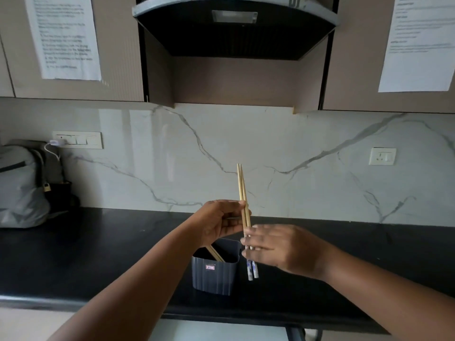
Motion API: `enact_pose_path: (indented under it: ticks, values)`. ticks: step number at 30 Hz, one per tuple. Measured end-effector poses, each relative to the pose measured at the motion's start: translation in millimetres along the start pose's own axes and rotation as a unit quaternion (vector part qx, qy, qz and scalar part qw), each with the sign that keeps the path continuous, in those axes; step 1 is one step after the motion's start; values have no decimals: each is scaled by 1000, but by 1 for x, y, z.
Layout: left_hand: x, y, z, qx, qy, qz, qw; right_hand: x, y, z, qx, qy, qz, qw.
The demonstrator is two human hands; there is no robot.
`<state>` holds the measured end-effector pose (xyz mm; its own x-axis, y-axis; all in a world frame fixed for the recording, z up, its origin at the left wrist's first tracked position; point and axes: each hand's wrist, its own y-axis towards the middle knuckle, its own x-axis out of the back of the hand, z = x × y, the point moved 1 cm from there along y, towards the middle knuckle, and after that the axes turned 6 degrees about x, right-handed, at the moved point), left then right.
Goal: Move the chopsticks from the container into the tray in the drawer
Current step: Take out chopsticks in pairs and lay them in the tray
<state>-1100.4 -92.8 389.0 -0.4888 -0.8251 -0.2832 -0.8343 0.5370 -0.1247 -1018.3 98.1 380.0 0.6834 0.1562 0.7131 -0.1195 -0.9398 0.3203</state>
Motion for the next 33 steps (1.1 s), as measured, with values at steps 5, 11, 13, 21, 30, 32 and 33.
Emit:
enact_pose_path:
  ticks: [5,11,13,21,30,32,33]
  values:
    - [3,-1,2,22,11,-7,1000,-6,-7,5,9,2,-13,1000]
    - [0,0,5,42,43,-4,998,-13,-2,14,22,19,-8,1000]
    - [3,1,7,46,51,-16,997,-16,-3,15,22,25,-4,999]
    - [7,11,12,-21,106,-104,989,-24,2,19,-239,233,-101,937]
    - [7,13,32,-20,91,-136,986,-51,30,17,-671,540,-173,477]
    - [9,14,39,-21,96,-156,983,-61,32,22,-681,538,-163,469]
    - [11,15,43,-20,98,-168,981,-66,32,25,-684,541,-162,462]
